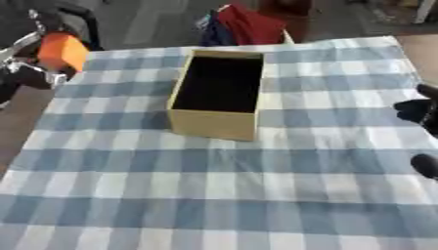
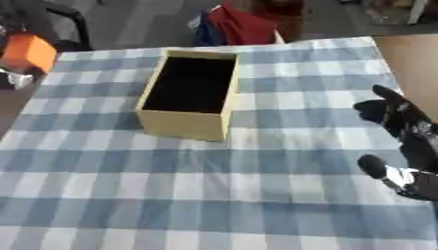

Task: Pick up objects on the table and place them in the box.

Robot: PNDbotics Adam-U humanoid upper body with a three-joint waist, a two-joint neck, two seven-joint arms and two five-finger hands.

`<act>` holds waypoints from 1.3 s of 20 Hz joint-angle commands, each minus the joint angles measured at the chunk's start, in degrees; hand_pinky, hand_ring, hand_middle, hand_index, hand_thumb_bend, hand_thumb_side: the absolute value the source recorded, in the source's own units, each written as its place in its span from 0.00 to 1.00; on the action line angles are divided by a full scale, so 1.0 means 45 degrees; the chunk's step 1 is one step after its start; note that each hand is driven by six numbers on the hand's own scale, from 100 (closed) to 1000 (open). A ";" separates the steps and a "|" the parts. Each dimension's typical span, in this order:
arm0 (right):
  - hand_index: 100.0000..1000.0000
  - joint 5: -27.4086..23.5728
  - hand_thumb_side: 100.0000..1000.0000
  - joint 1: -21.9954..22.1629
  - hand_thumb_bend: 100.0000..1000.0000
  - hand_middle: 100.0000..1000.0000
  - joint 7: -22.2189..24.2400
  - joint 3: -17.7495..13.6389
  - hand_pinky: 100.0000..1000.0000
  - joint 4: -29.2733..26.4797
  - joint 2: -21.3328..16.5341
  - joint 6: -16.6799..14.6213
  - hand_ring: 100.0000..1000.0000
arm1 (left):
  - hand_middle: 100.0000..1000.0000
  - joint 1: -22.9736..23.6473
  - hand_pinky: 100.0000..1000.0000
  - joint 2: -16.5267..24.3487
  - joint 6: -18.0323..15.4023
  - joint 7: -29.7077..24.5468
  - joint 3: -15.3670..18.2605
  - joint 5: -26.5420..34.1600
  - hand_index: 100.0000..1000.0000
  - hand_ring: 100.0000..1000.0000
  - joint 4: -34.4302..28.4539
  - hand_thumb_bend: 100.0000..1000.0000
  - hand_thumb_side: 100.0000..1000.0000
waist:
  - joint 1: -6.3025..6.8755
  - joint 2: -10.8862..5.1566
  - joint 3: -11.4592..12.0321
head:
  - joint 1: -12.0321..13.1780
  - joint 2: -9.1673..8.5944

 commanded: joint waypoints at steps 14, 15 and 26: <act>1.00 -0.0091 0.50 -0.0316 0.60 0.74 0.0330 0.0302 0.86 -0.0193 0.0133 -0.0104 0.86 | 0.54 -0.3560 0.74 -0.3784 -0.0844 -0.1364 -0.2727 -0.1896 0.77 0.61 0.2617 0.00 0.04 | -0.0011 -0.0182 -0.0713 | 0.0537 -0.0169; 1.00 -0.0096 0.50 -0.0314 0.60 0.74 0.0337 0.0308 0.86 -0.0217 0.0143 -0.0091 0.86 | 0.55 -0.3596 0.75 -0.3926 -0.0903 -0.1198 -0.2785 -0.1911 0.78 0.62 0.2768 0.00 0.05 | 0.0000 -0.0177 -0.0734 | 0.0540 -0.0181; 1.00 -0.0059 0.50 -0.0327 0.60 0.74 0.0357 0.0314 0.86 -0.0356 0.0229 -0.0037 0.86 | 0.75 -0.3420 0.80 -0.4286 -0.1257 -0.0683 -0.3500 -0.2027 0.86 0.77 0.2504 0.20 0.04 | 0.0010 -0.0175 -0.0693 | 0.0589 -0.0235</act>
